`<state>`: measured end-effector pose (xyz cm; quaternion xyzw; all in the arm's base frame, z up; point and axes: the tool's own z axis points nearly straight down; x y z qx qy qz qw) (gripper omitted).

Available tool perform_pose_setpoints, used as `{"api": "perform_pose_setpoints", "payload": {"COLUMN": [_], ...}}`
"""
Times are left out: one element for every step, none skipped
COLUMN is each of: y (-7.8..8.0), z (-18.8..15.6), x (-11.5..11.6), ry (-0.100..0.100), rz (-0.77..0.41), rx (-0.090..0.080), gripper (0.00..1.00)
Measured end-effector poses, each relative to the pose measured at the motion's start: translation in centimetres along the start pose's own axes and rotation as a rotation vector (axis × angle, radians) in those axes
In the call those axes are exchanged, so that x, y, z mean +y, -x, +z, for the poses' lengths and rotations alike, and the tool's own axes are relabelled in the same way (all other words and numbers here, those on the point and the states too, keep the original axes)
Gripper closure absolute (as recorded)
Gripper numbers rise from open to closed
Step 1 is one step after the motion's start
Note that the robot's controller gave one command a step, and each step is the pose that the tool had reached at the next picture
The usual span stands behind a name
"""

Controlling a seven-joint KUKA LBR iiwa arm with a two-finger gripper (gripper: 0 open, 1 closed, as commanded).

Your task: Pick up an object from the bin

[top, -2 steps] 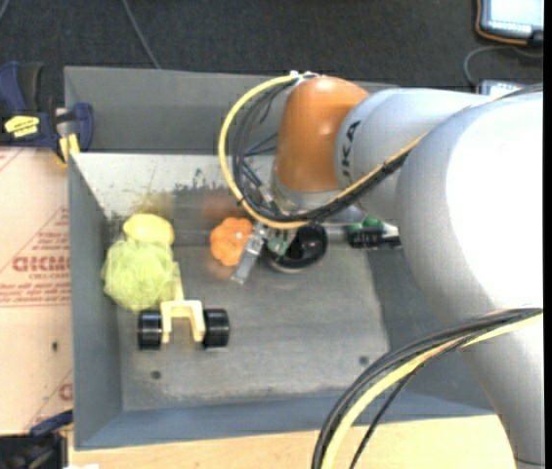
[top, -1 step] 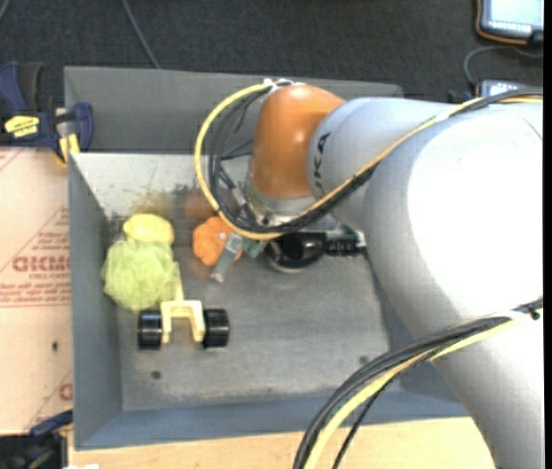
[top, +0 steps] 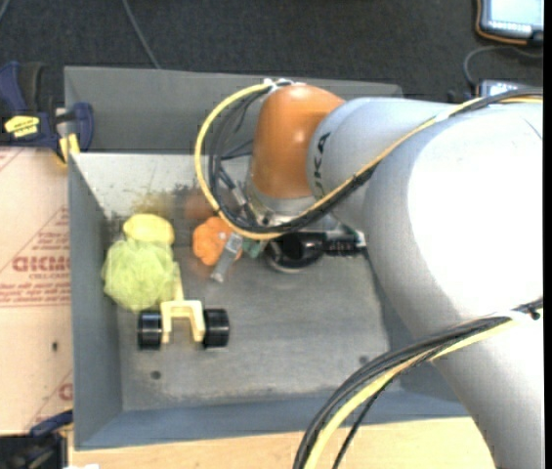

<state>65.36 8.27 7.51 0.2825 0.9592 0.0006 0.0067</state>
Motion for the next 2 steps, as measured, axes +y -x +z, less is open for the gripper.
{"api": "perform_pose_setpoints", "payload": {"y": [-0.03,-0.09], "z": [-0.25,-1.18], "x": [-0.05,-0.11], "ry": [0.000,-0.002], "rz": [0.000,-0.001], "rx": [0.000,0.003], "gripper": [1.00,1.00]}}
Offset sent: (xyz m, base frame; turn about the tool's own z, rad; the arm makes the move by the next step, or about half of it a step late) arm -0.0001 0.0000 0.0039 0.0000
